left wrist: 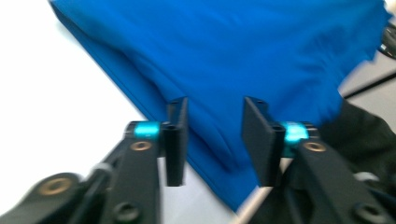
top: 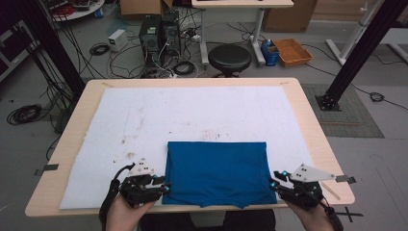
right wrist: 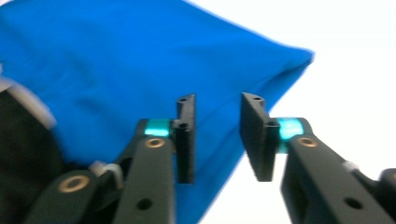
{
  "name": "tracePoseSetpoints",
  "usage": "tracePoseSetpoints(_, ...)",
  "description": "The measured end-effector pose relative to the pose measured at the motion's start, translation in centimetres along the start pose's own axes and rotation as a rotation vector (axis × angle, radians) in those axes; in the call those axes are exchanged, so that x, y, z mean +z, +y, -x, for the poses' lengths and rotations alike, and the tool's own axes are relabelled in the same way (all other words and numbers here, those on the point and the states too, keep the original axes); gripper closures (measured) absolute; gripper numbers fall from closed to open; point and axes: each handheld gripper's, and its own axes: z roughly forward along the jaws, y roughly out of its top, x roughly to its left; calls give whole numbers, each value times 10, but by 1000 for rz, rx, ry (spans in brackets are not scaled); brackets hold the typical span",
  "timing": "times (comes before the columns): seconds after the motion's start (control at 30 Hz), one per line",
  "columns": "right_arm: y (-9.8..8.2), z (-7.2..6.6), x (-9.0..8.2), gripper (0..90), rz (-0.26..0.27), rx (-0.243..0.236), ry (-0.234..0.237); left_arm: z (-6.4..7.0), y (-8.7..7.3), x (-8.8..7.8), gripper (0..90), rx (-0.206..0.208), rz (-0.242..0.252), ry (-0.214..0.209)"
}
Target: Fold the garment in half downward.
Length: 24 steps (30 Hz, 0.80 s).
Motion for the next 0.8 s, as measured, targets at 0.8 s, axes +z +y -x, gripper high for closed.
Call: tracePoseSetpoints(0.8,42,88,120,688,-117,277,-72,-79,54,91,561,-89,5,248)
